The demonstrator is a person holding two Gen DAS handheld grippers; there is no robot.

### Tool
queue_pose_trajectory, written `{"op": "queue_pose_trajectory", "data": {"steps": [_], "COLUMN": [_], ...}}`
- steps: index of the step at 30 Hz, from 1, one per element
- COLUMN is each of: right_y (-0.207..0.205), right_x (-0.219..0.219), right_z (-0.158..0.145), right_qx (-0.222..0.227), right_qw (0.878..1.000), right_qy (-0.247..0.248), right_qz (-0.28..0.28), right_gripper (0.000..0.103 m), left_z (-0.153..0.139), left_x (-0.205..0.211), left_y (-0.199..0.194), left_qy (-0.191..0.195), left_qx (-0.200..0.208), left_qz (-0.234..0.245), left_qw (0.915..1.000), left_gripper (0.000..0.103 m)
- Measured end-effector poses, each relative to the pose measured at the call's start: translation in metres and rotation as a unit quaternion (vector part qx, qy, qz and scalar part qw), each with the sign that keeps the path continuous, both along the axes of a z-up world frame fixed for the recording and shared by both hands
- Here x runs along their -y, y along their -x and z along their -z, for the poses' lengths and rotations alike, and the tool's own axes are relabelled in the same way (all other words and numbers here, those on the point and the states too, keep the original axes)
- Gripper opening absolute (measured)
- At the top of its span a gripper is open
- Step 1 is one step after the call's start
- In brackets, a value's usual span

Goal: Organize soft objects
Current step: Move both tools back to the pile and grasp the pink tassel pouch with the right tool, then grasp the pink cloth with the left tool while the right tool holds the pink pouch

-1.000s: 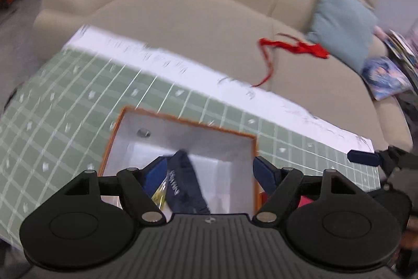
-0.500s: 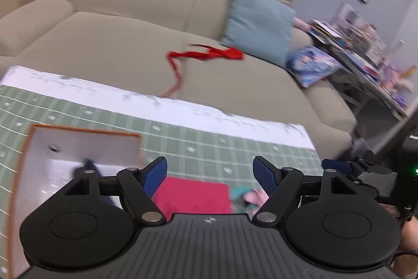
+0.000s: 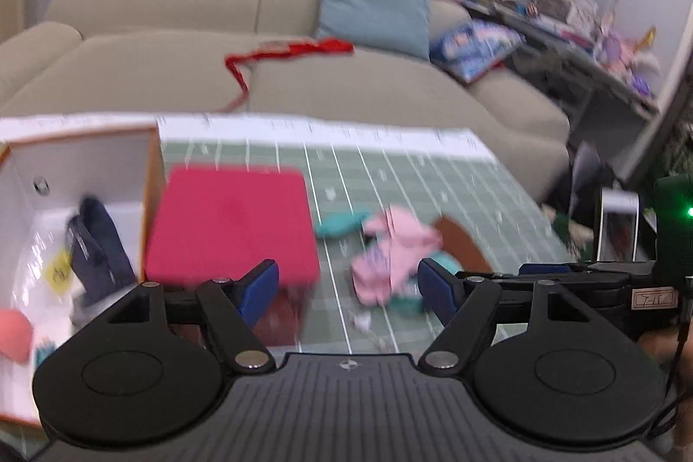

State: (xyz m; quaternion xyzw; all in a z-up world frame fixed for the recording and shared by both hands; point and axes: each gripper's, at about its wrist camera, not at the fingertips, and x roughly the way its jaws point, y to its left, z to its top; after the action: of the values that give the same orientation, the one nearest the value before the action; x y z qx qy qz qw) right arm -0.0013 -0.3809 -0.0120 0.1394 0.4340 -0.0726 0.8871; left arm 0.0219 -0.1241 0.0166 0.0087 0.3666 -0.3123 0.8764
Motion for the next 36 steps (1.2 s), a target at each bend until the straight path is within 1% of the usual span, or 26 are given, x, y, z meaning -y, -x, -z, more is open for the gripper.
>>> {"op": "queue_pose_trajectory", "data": {"steps": [3, 4, 5, 7, 9, 14, 17, 18, 19, 20, 21, 22, 23, 26, 30, 33, 34, 35, 36], "right_y": [0.011, 0.014, 0.017, 0.021, 0.018, 0.017, 0.017, 0.017, 0.017, 0.018, 0.018, 0.019, 0.02, 0.023, 0.029, 0.033, 0.034, 0.036, 0.036], "right_x": [-0.008, -0.013, -0.02, -0.032, -0.036, -0.041, -0.042, -0.044, -0.046, -0.047, -0.048, -0.047, -0.046, -0.041, -0.021, -0.006, -0.002, 0.002, 0.007], "right_z": [0.024, 0.031, 0.038, 0.048, 0.056, 0.071, 0.078, 0.078, 0.077, 0.076, 0.076, 0.076, 0.075, 0.074, 0.071, 0.069, 0.069, 0.069, 0.07], "right_qx": [-0.025, -0.036, -0.046, -0.055, -0.071, -0.08, -0.079, -0.077, -0.075, -0.072, -0.068, -0.065, -0.064, -0.065, -0.066, -0.066, -0.065, -0.064, -0.064], "right_qw": [0.999, 0.998, 0.998, 0.997, 0.995, 0.993, 0.993, 0.993, 0.992, 0.992, 0.991, 0.99, 0.989, 0.99, 0.993, 0.995, 0.996, 0.996, 0.996], "right_qy": [-0.035, -0.033, -0.017, 0.007, 0.0, -0.013, -0.027, -0.024, -0.025, -0.03, -0.038, -0.051, -0.061, -0.061, -0.051, -0.035, -0.027, -0.026, -0.035], "right_qz": [-0.023, -0.031, -0.037, -0.056, -0.069, -0.08, -0.086, -0.091, -0.096, -0.101, -0.106, -0.112, -0.115, -0.112, -0.088, -0.065, -0.06, -0.052, -0.043], "right_gripper": [0.087, 0.085, 0.081, 0.077, 0.077, 0.076, 0.073, 0.072, 0.067, 0.059, 0.054, 0.043, 0.039, 0.036, 0.035, 0.036, 0.036, 0.036, 0.036], "left_z": [0.015, 0.019, 0.022, 0.025, 0.024, 0.023, 0.024, 0.024, 0.024, 0.024, 0.024, 0.025, 0.025, 0.027, 0.026, 0.028, 0.03, 0.032, 0.034], "left_x": [-0.002, -0.002, -0.002, -0.003, -0.004, -0.009, -0.008, -0.007, -0.004, -0.002, 0.001, 0.005, 0.009, 0.024, 0.045, 0.064, 0.071, 0.077, 0.082], "left_y": [0.006, 0.007, 0.008, 0.009, 0.01, 0.01, 0.01, 0.01, 0.01, 0.01, 0.01, 0.01, 0.01, 0.008, 0.0, -0.008, -0.012, -0.017, -0.023], "left_qy": [-0.006, -0.012, -0.018, -0.029, -0.033, -0.031, -0.036, -0.038, -0.04, -0.043, -0.047, -0.051, -0.055, -0.066, -0.05, -0.052, -0.052, -0.049, -0.045], "left_qx": [-0.014, -0.017, -0.019, -0.019, -0.016, -0.019, -0.019, -0.021, -0.022, -0.024, -0.025, -0.026, -0.026, -0.032, -0.052, -0.056, -0.06, -0.067, -0.075], "left_qz": [0.005, 0.007, 0.008, 0.008, 0.005, -0.015, -0.016, -0.012, -0.007, -0.003, 0.003, 0.012, 0.019, 0.043, 0.089, 0.1, 0.112, 0.123, 0.13], "left_qw": [0.9999, 0.9998, 0.9996, 0.9994, 0.9993, 0.9992, 0.999, 0.999, 0.9989, 0.9988, 0.9986, 0.9983, 0.9979, 0.9964, 0.9934, 0.992, 0.9905, 0.989, 0.9876], "left_gripper": [0.084, 0.084, 0.083, 0.083, 0.083, 0.083, 0.083, 0.083, 0.083, 0.083, 0.083, 0.083, 0.083, 0.083, 0.083, 0.083, 0.083, 0.083, 0.084]}}
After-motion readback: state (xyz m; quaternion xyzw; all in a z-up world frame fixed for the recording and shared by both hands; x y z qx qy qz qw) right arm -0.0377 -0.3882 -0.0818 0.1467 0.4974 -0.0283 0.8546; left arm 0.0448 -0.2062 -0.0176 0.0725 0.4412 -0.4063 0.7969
